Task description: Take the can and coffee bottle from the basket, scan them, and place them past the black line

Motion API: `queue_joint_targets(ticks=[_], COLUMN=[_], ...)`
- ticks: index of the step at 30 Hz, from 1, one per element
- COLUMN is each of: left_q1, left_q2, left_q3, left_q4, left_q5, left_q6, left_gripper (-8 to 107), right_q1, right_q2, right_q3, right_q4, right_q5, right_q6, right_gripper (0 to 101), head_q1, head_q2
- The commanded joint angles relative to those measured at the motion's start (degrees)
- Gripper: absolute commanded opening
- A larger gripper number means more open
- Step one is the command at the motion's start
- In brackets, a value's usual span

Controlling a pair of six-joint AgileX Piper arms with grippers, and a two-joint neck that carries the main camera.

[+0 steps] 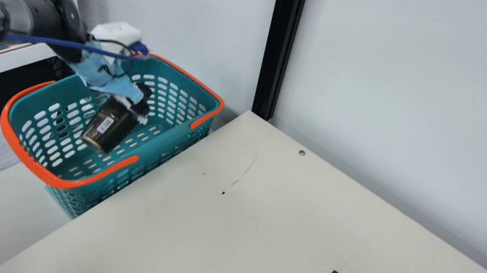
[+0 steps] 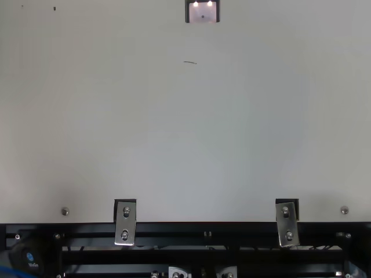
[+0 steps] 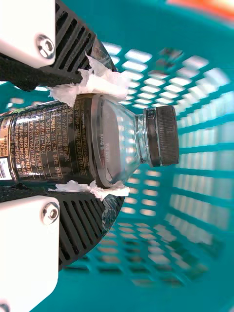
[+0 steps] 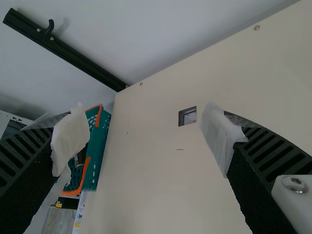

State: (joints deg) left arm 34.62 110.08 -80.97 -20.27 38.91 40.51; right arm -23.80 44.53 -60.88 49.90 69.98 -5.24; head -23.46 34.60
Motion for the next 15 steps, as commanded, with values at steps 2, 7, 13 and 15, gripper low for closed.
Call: queue_joint_targets(ticks=[2,7,13,15], left_q1=[-0.31,-1.06,-3.12,-4.12], left_q2=[-5.74,-11.40,-16.64,-18.26], left_q3=[-0.40,-1.17,-0.45,0.46], left_q4=[-5.18,-13.71,-23.57,-26.91], left_q5=[0.21,2.07,4.01,4.16], left_q6=[1.60,3.15,2.62,2.49], left_gripper=[10,10,10,10], right_q1=[0.00,0.00,0.00,0.00], right_q2=[0.00,0.00,0.00,0.00], right_q3=[0.00,0.00,0.00,0.00], right_q4=[0.00,0.00,0.00,0.00], right_q5=[0.00,0.00,0.00,0.00], right_q6=[0.00,0.00,0.00,0.00], right_gripper=[101,101,101,101], head_q1=[-1.33,-1.33,-1.33,-1.33], head_q2=[0.63,0.63,0.63,0.63])
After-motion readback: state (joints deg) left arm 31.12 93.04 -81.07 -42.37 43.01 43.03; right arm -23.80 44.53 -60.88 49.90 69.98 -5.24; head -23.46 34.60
